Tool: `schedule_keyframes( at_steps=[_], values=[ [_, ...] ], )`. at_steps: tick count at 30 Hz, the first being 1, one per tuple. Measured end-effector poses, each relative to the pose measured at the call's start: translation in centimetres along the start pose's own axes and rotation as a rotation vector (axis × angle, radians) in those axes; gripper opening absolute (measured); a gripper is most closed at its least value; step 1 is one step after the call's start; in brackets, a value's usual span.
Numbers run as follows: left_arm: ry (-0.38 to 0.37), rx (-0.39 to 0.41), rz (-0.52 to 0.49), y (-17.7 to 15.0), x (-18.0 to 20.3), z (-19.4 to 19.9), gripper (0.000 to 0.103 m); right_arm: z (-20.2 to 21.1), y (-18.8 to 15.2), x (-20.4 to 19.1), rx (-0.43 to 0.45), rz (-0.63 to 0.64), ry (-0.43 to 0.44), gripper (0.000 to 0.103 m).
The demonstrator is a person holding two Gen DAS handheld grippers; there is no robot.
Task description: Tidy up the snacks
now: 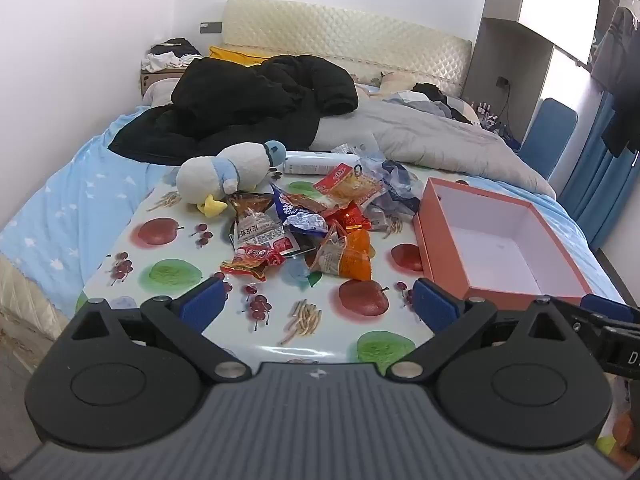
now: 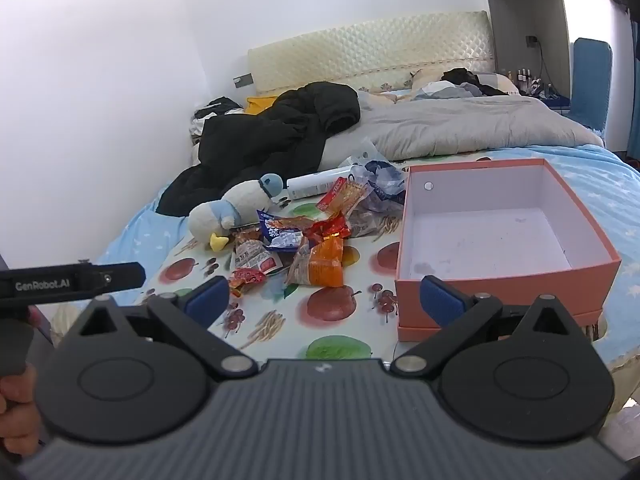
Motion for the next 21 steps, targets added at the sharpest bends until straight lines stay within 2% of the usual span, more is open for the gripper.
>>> schedule_keyframes(
  at_steps=[14,21],
  values=[
    [0.003,0.003,0.0,0.0,-0.1,-0.3,0.101,0.3,-0.3,0.0,-0.012,0.005,-0.004,0.103],
    [0.005,0.001,0.014,-0.1,-1.3,-0.7,0.101,-0.4,-0.4,-0.1,-0.022,0.006,-0.003,0.103]
  ],
)
Point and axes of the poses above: each gripper's, at about its wrist camera, not at the fingertips, and z roughly against the way its jaws point, x to its right, y to its top, the point moved 2 cm from there along -z, roughly the way its jaws point, and after that the axes turned 1 degree about -x, right-handed, at the moved point
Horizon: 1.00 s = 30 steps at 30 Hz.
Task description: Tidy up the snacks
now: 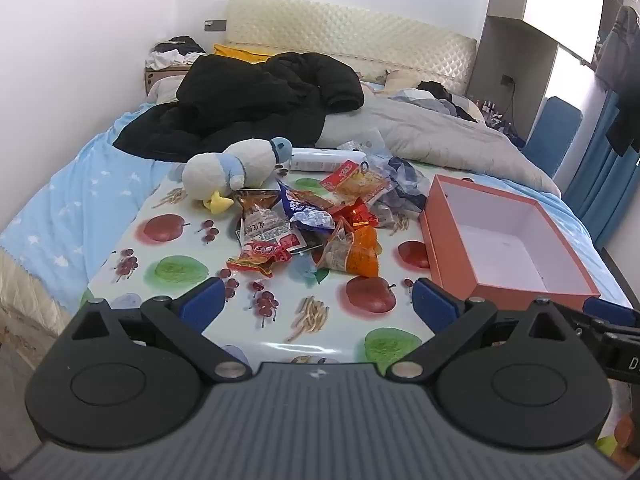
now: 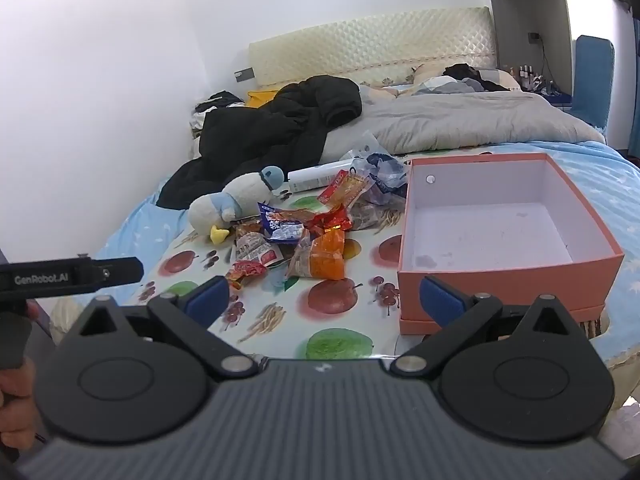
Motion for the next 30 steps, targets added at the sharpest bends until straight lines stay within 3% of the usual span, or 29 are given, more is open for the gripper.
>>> schedule_keyframes(
  at_steps=[30],
  values=[
    [0.012,-0.005,-0.007,-0.91,0.19,0.07,0.101,-0.23,-0.39,-0.07,-0.017,0.001,0.011,0.103]
  ],
)
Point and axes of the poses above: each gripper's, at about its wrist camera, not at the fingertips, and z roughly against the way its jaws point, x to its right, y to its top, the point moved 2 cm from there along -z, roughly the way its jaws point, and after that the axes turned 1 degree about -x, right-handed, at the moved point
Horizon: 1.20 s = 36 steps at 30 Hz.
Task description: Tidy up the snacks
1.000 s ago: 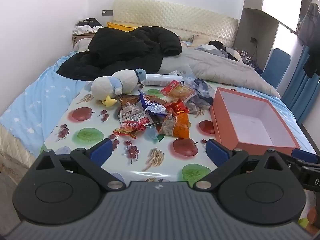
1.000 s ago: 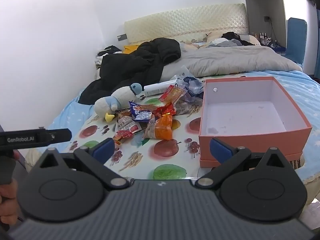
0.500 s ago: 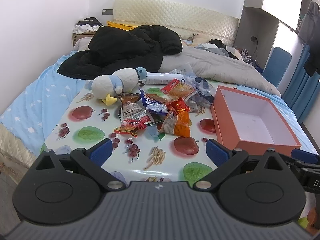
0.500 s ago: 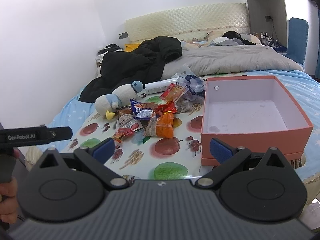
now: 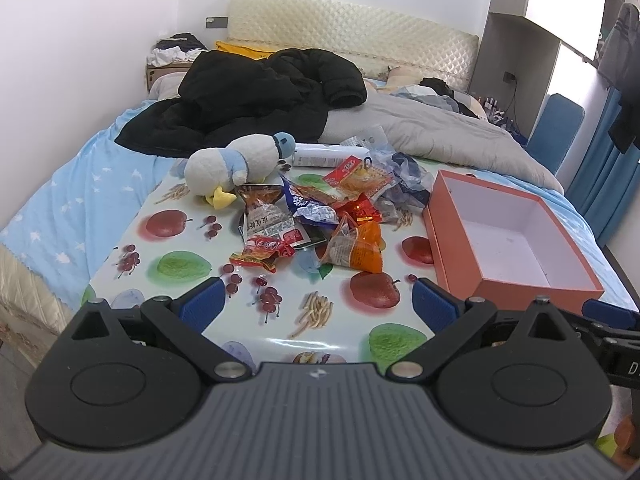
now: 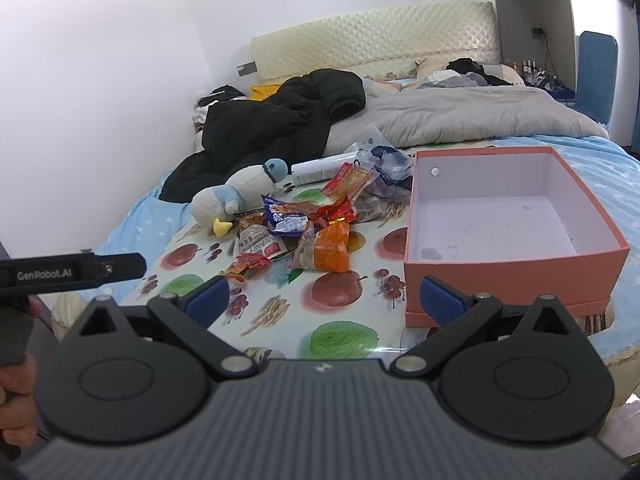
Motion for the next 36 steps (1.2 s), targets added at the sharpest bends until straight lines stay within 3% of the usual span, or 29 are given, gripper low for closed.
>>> schedule_keyframes(
  at_steps=[24,36],
  values=[
    [0.001,-0.014,-0.001,-0.2,0.2,-0.5,0.101,-0.3,-0.3,-0.2,-0.017,-0.005,0.016,0.103],
    [0.007,-0.031,-0.006,-1.1,-0.8,-2.9,0.101,-0.9,-0.7,0.1,-0.018,0.03,-0.018,0.103]
  ],
)
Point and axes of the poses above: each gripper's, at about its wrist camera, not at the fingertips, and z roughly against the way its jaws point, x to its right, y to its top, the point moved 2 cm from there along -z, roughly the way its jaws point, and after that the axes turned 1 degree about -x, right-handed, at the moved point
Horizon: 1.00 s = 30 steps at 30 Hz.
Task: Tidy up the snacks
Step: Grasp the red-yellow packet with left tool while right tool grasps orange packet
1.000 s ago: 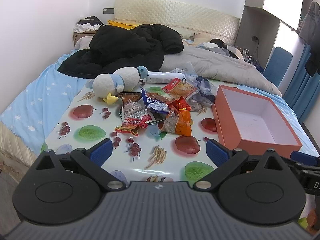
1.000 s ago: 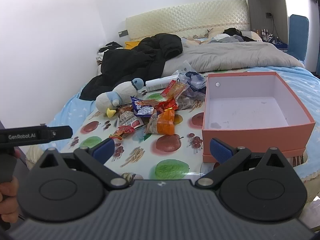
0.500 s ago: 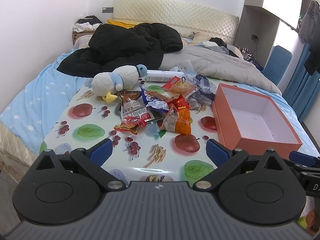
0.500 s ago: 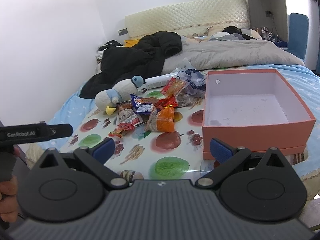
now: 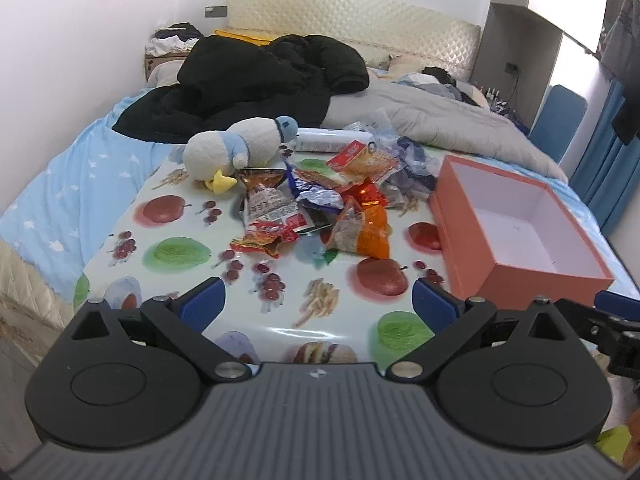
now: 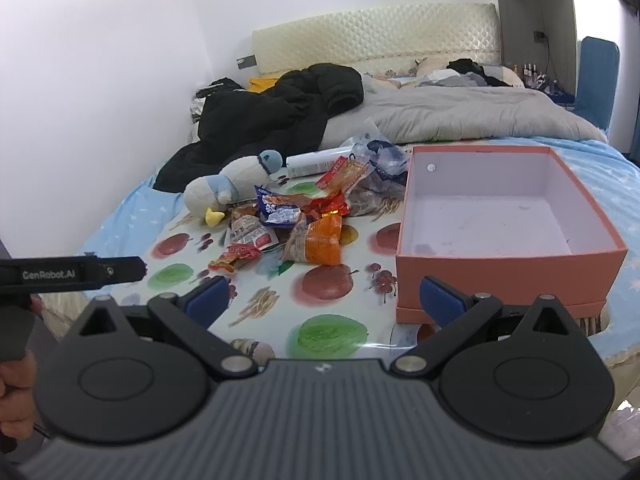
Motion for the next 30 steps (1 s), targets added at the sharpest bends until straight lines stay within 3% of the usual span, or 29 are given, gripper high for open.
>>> schedule_keyframes(
  at_steps=[11,20,25,30],
  values=[
    [-0.003,0.008,-0.064,1.8,-1.8,-7.1,0.101,-5.0,-0.4,-0.8,-0.04,0.032,0.019,0.103],
    [-0.012,-0.104,-0.066,2.1,-4.6,-16.4,0.101,-10.7,-0.3,-4.3,0.019,0.095,0.074,0.103],
    [-0.047,-0.125,-0.052,2.2,-6.4,-20.0,0.101,-14.1,-0.4,-5.2,0.027,0.137,0.091,0.102],
    [-0.068,-0.159,0.014,3.2,-8.3,-24.5,0.1,-18.6,-0.5,-4.8,0.021,0.128,0.091,0.098]
  ],
)
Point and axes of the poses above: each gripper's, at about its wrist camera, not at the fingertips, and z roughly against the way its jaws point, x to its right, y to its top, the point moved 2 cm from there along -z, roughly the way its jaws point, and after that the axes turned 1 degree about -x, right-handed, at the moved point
